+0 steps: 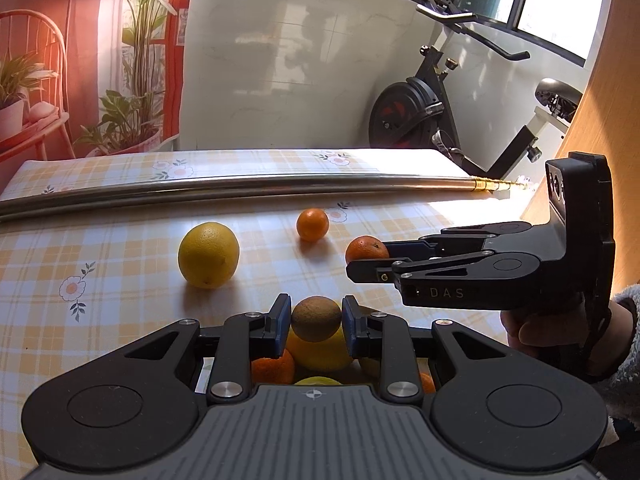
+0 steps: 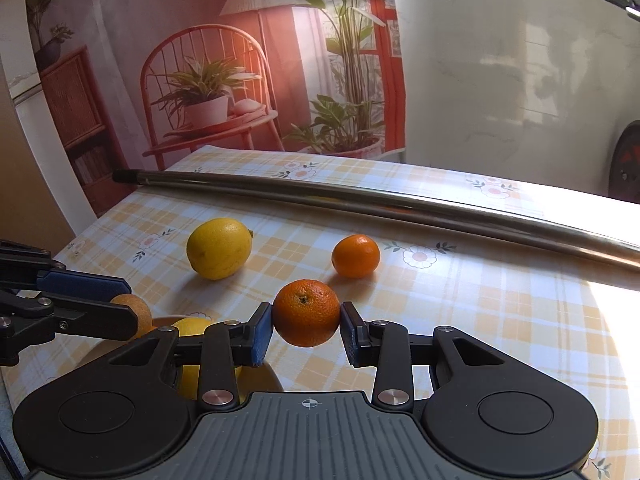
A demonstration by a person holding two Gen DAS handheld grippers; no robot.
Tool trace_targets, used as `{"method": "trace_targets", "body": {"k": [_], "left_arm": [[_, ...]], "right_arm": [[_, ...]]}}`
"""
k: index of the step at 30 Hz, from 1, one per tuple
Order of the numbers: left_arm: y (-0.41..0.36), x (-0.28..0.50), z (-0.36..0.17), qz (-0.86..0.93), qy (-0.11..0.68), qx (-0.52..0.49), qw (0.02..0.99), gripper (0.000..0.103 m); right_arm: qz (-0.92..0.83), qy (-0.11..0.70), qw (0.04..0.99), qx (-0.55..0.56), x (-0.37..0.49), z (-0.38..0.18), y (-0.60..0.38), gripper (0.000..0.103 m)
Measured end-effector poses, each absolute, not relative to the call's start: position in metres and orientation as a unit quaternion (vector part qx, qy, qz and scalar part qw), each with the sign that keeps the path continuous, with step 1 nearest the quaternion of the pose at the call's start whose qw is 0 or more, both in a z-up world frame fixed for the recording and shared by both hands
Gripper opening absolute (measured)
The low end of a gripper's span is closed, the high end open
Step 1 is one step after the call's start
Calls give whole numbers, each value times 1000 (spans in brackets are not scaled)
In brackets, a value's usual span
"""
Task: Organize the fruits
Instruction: 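Carry the kiwi to the plate with left tool while right tool grasps a tangerine, then open left tool to drop kiwi while right tool lowers tangerine into the plate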
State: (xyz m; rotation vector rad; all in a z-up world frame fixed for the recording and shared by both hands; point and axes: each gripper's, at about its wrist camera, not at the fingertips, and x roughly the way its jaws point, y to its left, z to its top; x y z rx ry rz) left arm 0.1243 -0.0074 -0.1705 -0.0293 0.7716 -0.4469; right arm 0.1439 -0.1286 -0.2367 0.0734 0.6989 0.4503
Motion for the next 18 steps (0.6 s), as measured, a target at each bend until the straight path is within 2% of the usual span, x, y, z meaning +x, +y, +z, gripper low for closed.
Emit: {"method": "trace_targets", "body": {"k": [18], "left_arm": [[-35, 107, -190, -230, 401, 51, 885, 29]], "right_arm": [[210, 311, 924, 69, 82, -224, -156, 33]]}}
